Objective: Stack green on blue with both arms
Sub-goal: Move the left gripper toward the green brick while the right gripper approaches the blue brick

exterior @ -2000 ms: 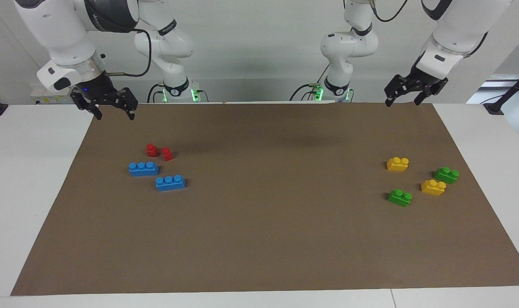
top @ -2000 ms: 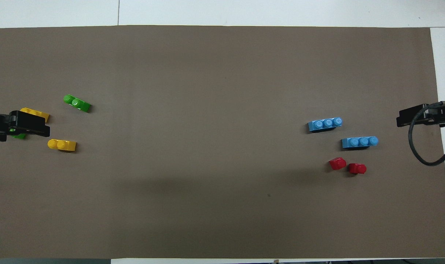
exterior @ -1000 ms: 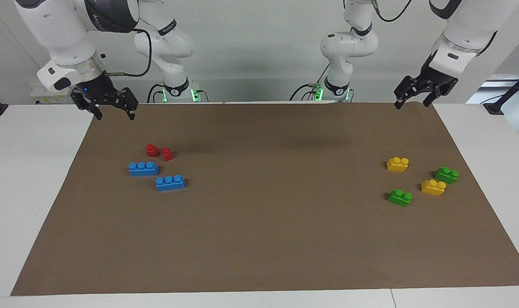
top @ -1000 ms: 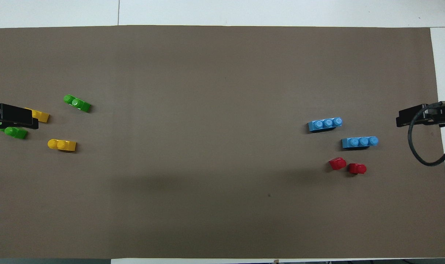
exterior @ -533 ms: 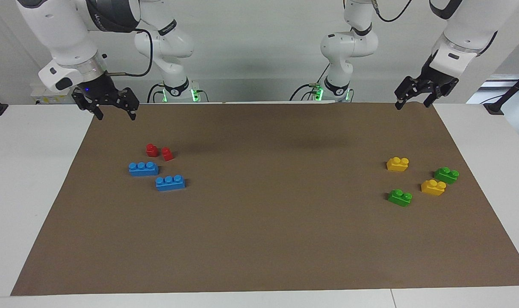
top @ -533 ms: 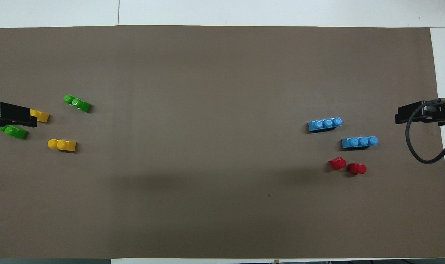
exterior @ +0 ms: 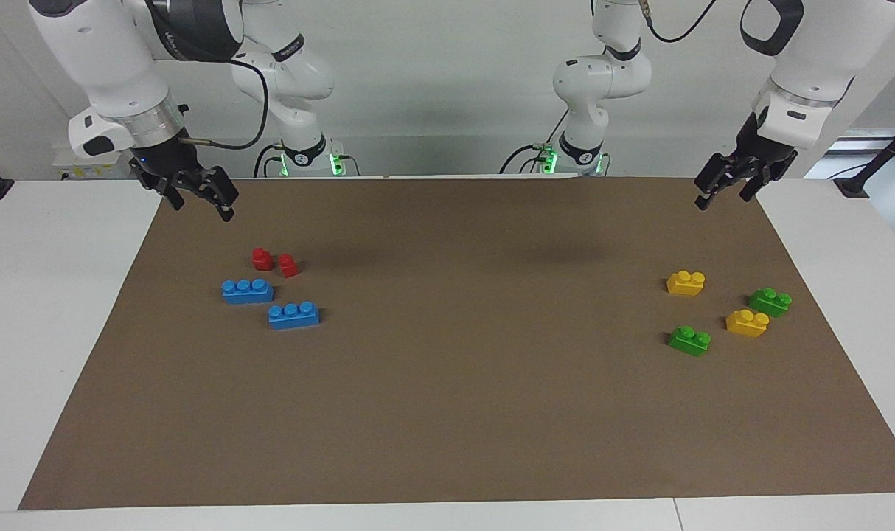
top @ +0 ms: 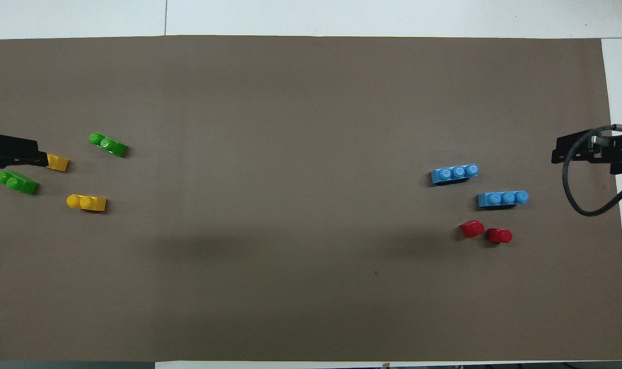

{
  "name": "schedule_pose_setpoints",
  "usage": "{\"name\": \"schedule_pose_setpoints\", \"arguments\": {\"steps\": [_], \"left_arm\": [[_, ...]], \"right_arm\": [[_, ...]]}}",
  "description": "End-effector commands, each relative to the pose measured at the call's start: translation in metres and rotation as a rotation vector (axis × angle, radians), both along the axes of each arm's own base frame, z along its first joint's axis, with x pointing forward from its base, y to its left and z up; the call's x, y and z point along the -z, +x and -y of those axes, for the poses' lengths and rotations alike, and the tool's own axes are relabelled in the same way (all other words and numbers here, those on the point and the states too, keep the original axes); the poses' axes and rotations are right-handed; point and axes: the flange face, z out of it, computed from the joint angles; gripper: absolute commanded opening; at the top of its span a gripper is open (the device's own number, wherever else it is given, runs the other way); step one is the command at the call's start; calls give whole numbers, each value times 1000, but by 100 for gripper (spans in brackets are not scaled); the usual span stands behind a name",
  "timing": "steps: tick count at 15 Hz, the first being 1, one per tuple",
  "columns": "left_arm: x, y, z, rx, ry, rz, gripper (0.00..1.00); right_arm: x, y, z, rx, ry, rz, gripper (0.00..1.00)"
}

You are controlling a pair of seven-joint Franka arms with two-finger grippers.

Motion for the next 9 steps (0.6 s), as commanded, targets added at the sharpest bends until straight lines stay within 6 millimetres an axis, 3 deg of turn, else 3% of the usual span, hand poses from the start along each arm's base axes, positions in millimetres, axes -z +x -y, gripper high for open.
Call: {"name": "schedule_pose_setpoints", "arguments": {"steps": [1, 5, 9], "left_arm": [[4, -13, 0, -104, -11, 12, 100], [24, -5, 0, -200, -17, -36, 100], [44, -4, -1, -224, -15, -100, 100]], "right_arm": [[28, 15, 0, 220, 48, -33, 99], [53, 25, -4, 560, 129, -113, 99], [84, 33, 6, 693, 187, -166, 98]]}}
